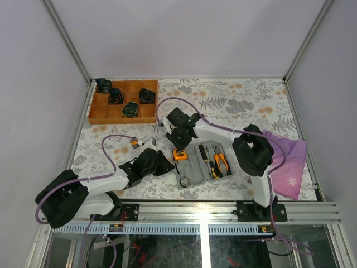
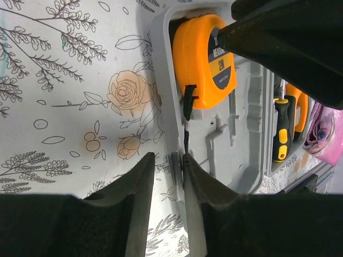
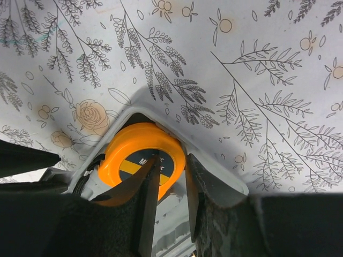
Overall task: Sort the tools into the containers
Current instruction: Place the engineering item in the storage box.
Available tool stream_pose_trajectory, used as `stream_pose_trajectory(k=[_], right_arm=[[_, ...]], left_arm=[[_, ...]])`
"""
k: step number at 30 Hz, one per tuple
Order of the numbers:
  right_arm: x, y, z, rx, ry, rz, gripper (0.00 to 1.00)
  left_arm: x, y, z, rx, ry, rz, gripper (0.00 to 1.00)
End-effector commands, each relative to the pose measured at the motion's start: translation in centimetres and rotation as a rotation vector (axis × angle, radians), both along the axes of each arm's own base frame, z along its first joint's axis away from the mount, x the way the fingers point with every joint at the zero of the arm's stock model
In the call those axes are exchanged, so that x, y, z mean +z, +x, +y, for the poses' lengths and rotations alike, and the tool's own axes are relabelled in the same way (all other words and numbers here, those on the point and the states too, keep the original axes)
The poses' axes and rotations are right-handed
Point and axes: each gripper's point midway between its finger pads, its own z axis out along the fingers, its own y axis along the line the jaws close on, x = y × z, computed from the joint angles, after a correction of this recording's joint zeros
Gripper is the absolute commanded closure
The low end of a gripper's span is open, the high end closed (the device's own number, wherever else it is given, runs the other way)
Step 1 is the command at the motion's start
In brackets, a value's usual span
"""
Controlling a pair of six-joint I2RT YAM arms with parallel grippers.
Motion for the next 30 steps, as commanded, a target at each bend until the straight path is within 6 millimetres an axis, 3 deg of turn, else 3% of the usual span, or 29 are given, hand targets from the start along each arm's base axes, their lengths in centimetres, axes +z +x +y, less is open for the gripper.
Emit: stream_pose_trajectory(k=[1,6,9,16,20,24,30], right_arm=[[-5.2,-3.6,-2.2,0.014,-0.194,0.078,0.68],[-6.5,-5.0,-2.5,-0.001,-0.235,0.086,0.69],[-5.2,-4.6,-2.2,-0.040,-0.200,0.039,0.69],[5.3,-0.1,0.2,-0.179,0.049,-0.206,0.62],[8.6,0.2,1.1,-0.231,0.171,-0.242,0.60],[8.3,-1.3,2.1,-0.244,0.214,-0.145,0.60],[5.7,-2.9,3.0,-0.273,0.217,-0.010,0.60]], left_arm=[[1.0,0.9,-0.4,-0.004,-0.009,-0.036,0.75],[0.9,0.8,-0.3,-0.003,-0.006,-0.033,0.76],[1.0,0.8,-0.1,0.006,-0.003,-0.031,0.77],[0.8,0.5,0.6,0.019,0.012,-0.024,0.79],[0.8,0.4,0.7,0.022,0.014,-0.024,0.79],[0.9,0.4,0.6,0.022,0.012,-0.023,0.79],[0.8,0.4,0.5,0.019,0.010,-0.020,0.80]])
